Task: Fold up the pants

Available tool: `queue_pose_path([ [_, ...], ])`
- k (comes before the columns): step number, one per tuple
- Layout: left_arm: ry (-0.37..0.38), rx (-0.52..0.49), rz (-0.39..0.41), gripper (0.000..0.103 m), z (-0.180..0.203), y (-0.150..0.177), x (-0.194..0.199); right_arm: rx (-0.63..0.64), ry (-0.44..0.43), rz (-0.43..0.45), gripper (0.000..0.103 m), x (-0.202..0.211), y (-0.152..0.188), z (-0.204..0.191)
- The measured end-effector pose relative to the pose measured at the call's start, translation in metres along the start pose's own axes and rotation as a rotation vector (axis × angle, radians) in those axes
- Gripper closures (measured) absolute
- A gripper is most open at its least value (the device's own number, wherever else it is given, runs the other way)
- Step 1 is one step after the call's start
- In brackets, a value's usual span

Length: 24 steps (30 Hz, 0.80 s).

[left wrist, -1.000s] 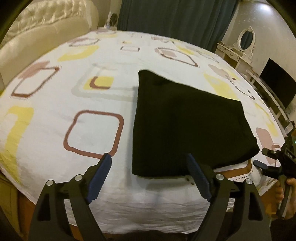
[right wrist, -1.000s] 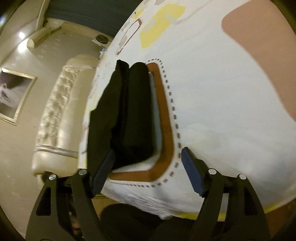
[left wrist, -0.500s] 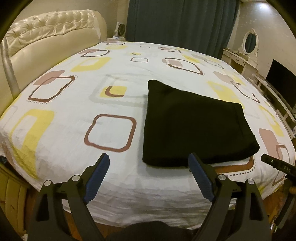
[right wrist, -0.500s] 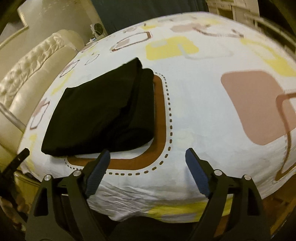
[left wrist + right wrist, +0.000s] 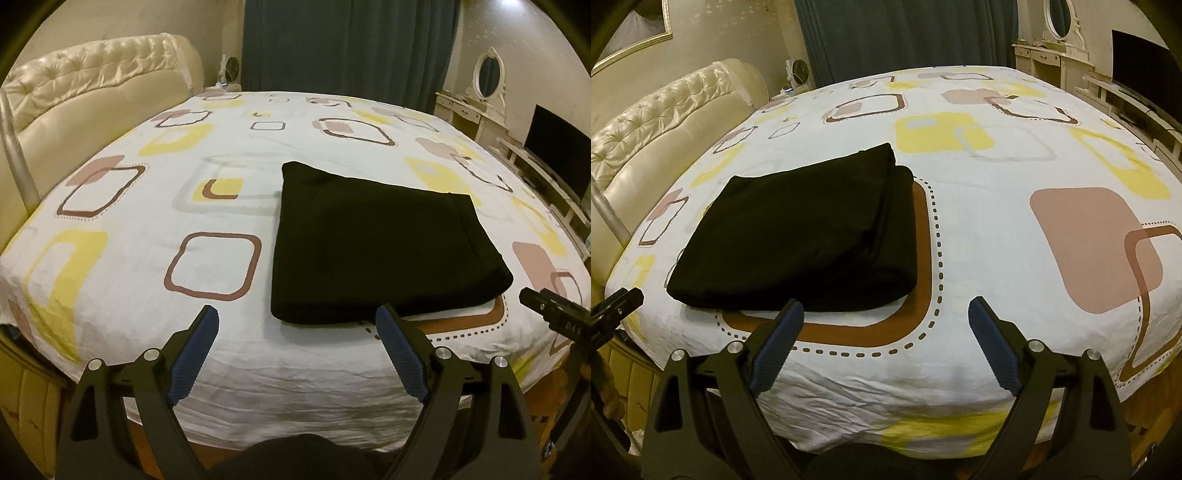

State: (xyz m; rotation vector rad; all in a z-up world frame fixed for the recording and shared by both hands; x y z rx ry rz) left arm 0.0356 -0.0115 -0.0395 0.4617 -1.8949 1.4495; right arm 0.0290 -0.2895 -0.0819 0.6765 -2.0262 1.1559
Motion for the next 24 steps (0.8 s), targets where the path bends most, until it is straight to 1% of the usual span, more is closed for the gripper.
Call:
queue_pose_path([
  [4,-0.004,-0.017,0.012,0.017,0.002,-0.002,0.001,-0.007,-0.001,0.0,0.012,-0.001,0.0,0.002],
  [10,-0.012,-0.029,-0.001,0.017,0.006,-0.004,-0.002,0.011,0.003,0.023,0.012,0.0,-0.001,0.001],
  [13,-0.011,-0.046,-0.004,0.017,0.01,-0.004,-0.002,0.012,0.006,0.016,0.012,-0.001,-0.001,0.002],
  [16,-0.013,-0.068,0.01,0.017,0.013,-0.006,0.0,0.012,0.005,0.008,0.012,-0.001,0.001,0.001],
  [18,-0.018,-0.073,0.024,0.017,0.013,-0.007,0.003,0.014,0.005,0.007,0.012,-0.001,0.003,0.0],
  [24,-0.039,-0.071,0.029,0.017,0.013,-0.008,0.004,0.029,0.001,0.003,0.012,-0.002,0.006,-0.005],
])
Point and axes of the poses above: each gripper's, at about its wrist camera, not at the fingertips, and x roughly against the way its jaws point, z to its right, y to its underside, the point moved 6 cm from there along -x, roughly the way its jaws point, and after that the axes turned 14 degrees about -x, right-handed, at the moved point
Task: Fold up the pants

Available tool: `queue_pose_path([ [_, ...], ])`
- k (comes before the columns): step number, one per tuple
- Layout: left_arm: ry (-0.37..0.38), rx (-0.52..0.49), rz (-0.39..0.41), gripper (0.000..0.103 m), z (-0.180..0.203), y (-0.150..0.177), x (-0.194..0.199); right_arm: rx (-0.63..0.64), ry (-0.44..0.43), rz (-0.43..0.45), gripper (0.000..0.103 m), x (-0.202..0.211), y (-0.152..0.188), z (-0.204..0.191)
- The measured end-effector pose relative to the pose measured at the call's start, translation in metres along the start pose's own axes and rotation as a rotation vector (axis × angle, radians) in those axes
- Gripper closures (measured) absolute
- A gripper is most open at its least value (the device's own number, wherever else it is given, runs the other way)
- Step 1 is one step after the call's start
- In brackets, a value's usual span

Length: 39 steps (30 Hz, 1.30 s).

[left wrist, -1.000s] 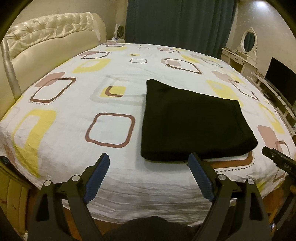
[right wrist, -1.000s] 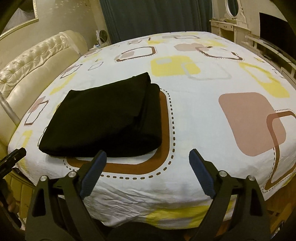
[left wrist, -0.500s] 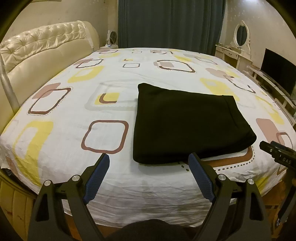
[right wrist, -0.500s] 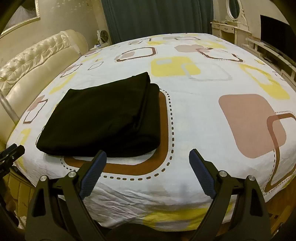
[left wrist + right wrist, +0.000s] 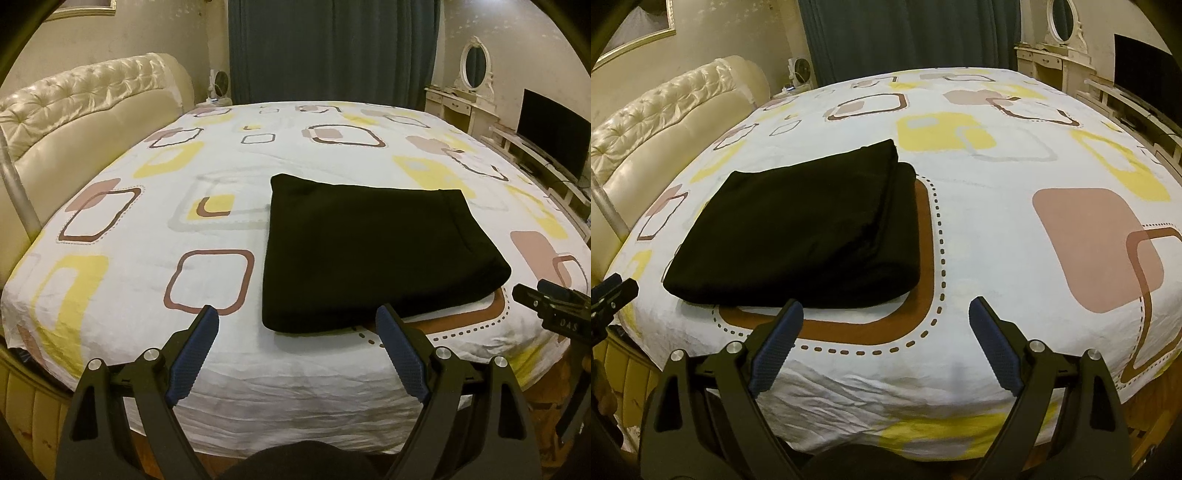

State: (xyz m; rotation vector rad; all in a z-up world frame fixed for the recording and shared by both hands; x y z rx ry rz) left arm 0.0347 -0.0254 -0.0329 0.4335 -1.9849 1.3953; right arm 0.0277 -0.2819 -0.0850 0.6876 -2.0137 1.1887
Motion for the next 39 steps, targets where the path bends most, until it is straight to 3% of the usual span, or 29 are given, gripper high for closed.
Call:
queue_pose_path([
  [23,0.002,0.119,-0.03,0.017,-0.025,0.002,-0.009,0.001,0.001,0.001,0.012,-0.003,-0.001,-0.001],
  [39,-0.008,0.09,-0.029,0.017,-0.018,0.003,-0.007,0.009,-0.007,-0.007,0.012,-0.005,0.001,-0.006],
])
Point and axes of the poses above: each gripper's, at about its wrist camera, not at the fingertips, and x roughly against the way its jaws point, z to its right, y to its underside, the point moved 6 cm from there along -x, roughly the way its jaws point, and after that the axes turned 14 degrees about -x, right-handed, at the moved point
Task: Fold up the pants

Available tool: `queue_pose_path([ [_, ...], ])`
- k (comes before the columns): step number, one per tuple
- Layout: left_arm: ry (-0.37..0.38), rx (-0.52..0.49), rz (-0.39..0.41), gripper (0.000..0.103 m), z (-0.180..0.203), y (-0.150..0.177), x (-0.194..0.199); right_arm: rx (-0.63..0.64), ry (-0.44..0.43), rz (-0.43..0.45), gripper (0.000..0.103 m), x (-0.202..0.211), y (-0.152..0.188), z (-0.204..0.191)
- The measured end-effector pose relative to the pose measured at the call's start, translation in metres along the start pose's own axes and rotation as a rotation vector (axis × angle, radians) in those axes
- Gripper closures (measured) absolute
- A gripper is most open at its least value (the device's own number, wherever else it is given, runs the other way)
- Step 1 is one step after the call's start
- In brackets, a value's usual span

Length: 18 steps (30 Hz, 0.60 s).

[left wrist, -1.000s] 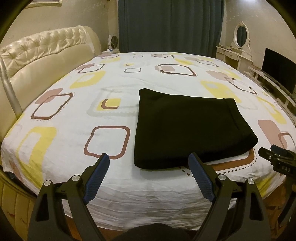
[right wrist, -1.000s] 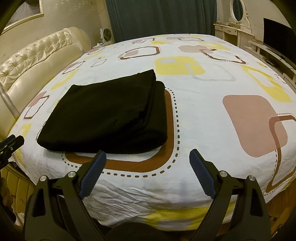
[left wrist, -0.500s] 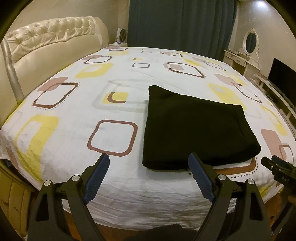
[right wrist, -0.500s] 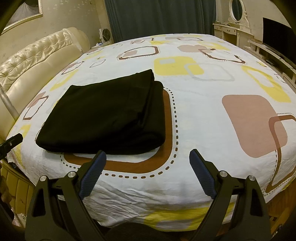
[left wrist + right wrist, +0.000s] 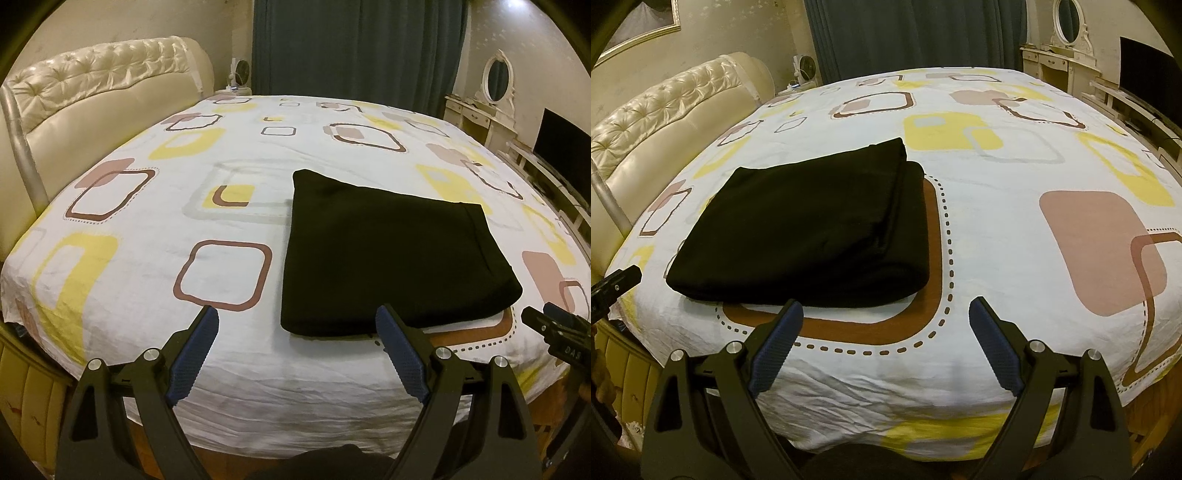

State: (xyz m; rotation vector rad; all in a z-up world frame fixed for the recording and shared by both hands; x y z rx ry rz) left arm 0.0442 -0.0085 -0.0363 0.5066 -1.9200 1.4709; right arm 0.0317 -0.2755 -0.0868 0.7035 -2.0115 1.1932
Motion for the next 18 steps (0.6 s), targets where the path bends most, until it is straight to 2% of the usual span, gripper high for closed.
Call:
queue_pose_path([
  [18,-0.027,-0.039,0.011,0.017,0.0077,-0.0008,0.0032,0.005,-0.007,-0.024,0.012,-0.0033,0.0077,-0.0049],
])
Point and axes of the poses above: each gripper's, at about its wrist camera, not at the fingertips, and x roughly against the way its jaws point, z to its right, y to its underside, the point moved 6 cm from there along -x, roughly the way its jaws point, and after that the axes turned 14 degrees about -x, right-handed, at the moved point
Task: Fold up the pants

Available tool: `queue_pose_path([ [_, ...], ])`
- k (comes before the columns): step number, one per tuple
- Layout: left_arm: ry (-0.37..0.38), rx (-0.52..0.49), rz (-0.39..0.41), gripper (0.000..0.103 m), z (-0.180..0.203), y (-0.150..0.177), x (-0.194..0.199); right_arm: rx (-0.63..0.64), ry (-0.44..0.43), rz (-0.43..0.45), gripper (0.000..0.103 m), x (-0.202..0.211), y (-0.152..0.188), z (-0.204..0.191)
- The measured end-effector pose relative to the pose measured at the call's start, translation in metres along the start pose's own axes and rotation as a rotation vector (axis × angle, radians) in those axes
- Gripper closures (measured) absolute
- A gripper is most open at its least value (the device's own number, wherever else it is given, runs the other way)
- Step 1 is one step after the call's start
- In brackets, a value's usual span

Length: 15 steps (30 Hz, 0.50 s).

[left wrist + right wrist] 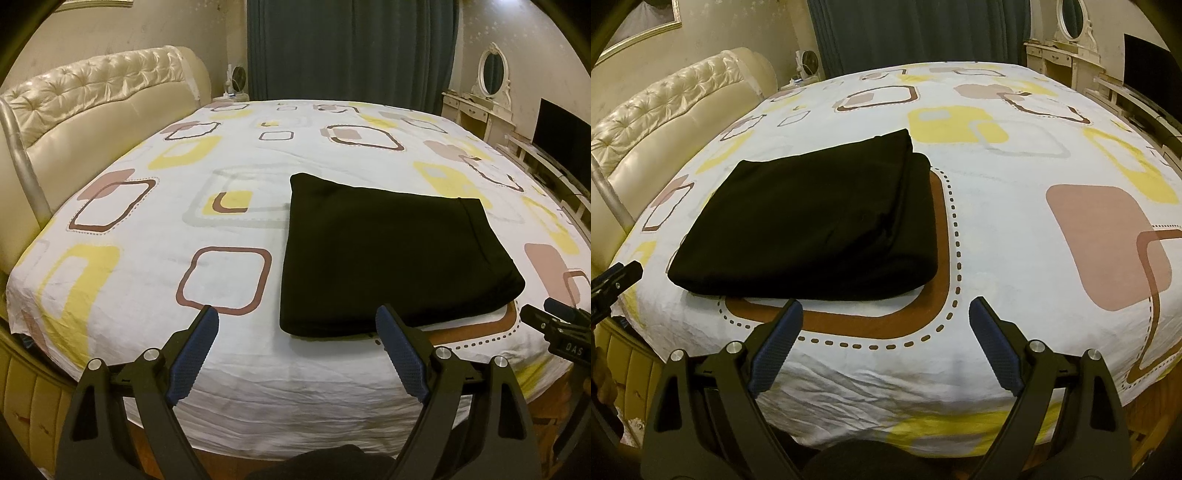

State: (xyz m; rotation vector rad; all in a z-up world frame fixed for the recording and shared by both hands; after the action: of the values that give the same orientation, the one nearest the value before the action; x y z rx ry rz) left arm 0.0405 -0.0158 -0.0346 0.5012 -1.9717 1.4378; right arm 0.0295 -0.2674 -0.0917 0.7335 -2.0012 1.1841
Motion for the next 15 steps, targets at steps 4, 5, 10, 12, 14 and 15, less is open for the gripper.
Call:
queue_pose_path([
  [4,-0.01,-0.008,-0.003,0.017,0.0004,0.0002,0.0002,0.003,0.0,-0.006,0.012,-0.0007,0.0019,-0.0011],
  [5,-0.01,-0.009,-0.004,0.017,0.0003,0.0001,0.0,0.004,0.0,-0.007,0.012,-0.0008,0.0022,-0.0014],
  [10,-0.026,-0.023,-0.004,0.017,0.0011,-0.0004,-0.0003,0.006,-0.002,-0.012,0.012,-0.0015,0.0033,-0.0021],
  [12,-0.03,-0.028,-0.007,0.017,0.0016,-0.0004,-0.0006,0.007,-0.003,-0.017,0.012,-0.0023,0.0042,-0.0025],
  [14,-0.057,-0.017,-0.023,0.014,0.0,-0.0019,-0.0002,0.008,-0.005,-0.022,0.012,-0.0031,0.0051,-0.003],
  [15,-0.09,-0.017,-0.036,0.014,-0.0012,-0.0029,-0.0003,0.009,-0.006,-0.023,0.012,-0.0034,0.0055,-0.0032],
])
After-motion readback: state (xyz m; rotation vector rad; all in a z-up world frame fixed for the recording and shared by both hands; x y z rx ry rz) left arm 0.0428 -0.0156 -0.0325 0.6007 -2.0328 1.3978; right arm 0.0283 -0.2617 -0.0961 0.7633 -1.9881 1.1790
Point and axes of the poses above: each gripper's, at about its wrist camera, not at the fingertips, and x roughly against the way its jaws point, z to its right, y to its underside, the point moved 6 cm from there along -x, roughly the way its jaws point, and after that the axes turned 14 degrees about -x, right-handed, at the moved point
